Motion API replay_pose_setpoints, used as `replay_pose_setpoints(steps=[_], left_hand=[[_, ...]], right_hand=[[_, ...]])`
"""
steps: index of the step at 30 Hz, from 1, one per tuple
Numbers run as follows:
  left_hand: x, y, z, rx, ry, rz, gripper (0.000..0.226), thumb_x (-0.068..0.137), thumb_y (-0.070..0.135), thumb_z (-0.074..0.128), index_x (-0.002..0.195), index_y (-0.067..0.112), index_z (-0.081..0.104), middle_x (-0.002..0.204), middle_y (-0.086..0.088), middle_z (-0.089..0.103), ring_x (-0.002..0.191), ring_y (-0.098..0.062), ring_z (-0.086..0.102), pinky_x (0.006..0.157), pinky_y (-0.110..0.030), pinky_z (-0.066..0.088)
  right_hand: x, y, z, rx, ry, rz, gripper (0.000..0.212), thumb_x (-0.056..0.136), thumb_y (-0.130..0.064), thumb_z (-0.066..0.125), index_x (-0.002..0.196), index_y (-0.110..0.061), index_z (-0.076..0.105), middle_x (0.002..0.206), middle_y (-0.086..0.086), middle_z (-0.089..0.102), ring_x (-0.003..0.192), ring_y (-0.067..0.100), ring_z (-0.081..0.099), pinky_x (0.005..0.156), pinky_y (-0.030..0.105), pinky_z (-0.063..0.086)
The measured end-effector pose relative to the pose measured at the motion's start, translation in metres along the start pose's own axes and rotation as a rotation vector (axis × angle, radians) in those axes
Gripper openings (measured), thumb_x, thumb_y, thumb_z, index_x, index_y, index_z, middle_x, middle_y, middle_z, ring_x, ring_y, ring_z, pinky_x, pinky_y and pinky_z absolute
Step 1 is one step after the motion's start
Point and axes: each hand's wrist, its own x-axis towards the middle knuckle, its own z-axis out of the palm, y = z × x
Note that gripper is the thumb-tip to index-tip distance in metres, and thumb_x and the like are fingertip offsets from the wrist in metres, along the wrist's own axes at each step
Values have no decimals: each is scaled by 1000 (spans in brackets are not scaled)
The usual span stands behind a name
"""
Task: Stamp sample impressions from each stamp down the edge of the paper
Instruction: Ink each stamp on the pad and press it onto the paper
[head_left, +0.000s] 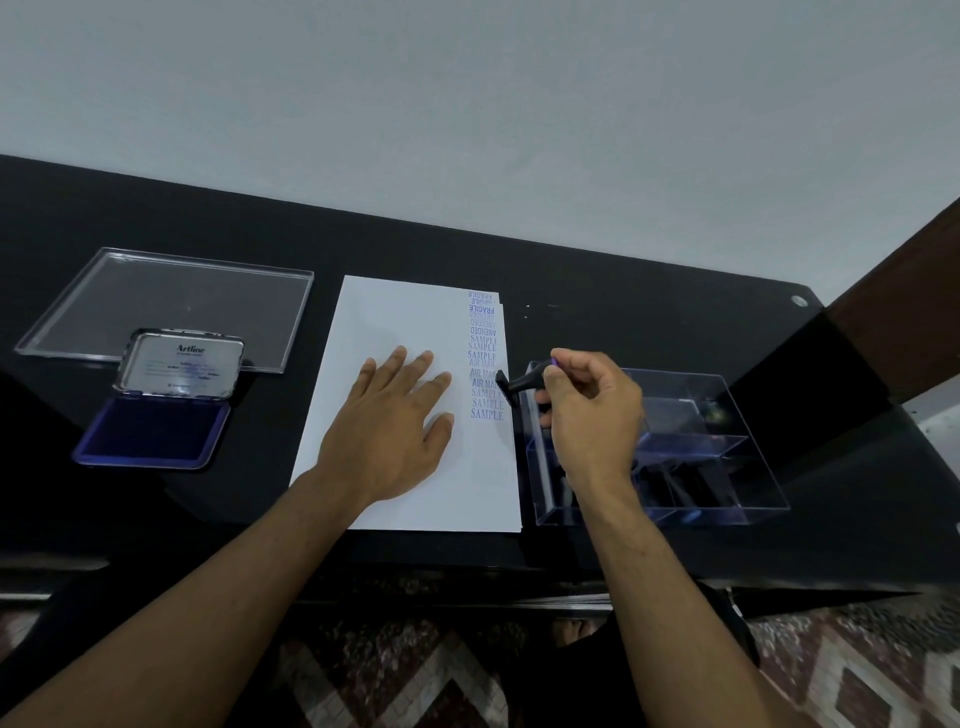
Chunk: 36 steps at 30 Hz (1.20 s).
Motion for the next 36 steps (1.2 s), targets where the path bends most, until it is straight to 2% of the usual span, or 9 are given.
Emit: replay_pose_setpoints(steps=[5,9,16,20,24,29,31,33,36], left_hand=[[1,1,-2,-3,-4,1,65,97,56,23,154,28,39,166,1,23,156,-23,9,126,-46,5],[4,3,-6,-31,-3,0,65,95,55,29,150,24,45,163,-3,30,154,-27,16,125,-48,10],[9,22,-17,-118,34,-15,61,97,50,46,153,25,40,164,-2,28,154,-26,19,124,-46,10],[15,54,-27,-196,82,19,58,98,48,44,151,24,42,162,-2,33,152,-24,24,125,-45,16],[19,88,-29,-242,134,102,50,100,37,51,148,21,48,157,-5,41,149,-25,30,124,-46,22],[21,130,-24,-268,135,197,50,99,36,53,146,19,50,155,-5,44,148,-24,30,121,-49,29],[22,146,-21,-251,106,227,52,99,39,50,148,21,48,157,-3,41,150,-23,27,122,-48,26],[23,162,-16,-213,75,260,55,98,44,43,149,24,45,159,-2,38,151,-21,25,124,-47,22],[24,182,-11,-189,43,278,54,100,44,41,150,24,44,160,-2,36,151,-21,23,126,-45,16]], right_hand=[[-2,-2,-1,20,2,5,15,89,-11,68,98,-22,73,86,-7,73,79,15,72,70,44,61],[-2,-4,-5,35,12,5,15,88,-11,69,98,-22,72,86,-7,73,79,16,72,69,45,61],[0,-7,-23,45,34,-5,15,89,-12,68,98,-22,72,87,-3,73,79,19,71,70,46,61],[-1,-13,-40,122,74,9,13,90,-8,66,97,-18,71,82,2,72,71,21,70,58,39,58],[0,-12,-63,119,150,-8,12,89,-11,67,96,-20,71,82,1,72,73,22,71,65,46,60],[1,-1,-102,101,286,17,11,82,-23,66,89,-30,71,83,-3,72,77,22,71,70,51,59],[0,2,-117,70,336,38,11,79,-27,64,87,-32,70,82,-5,72,77,18,71,70,48,60],[-3,6,-132,-13,368,43,11,80,-22,66,87,-30,69,82,-7,70,78,11,69,73,40,59],[-7,12,-149,-209,392,-41,10,78,-18,68,85,-25,65,84,-7,65,77,3,61,75,28,55]])
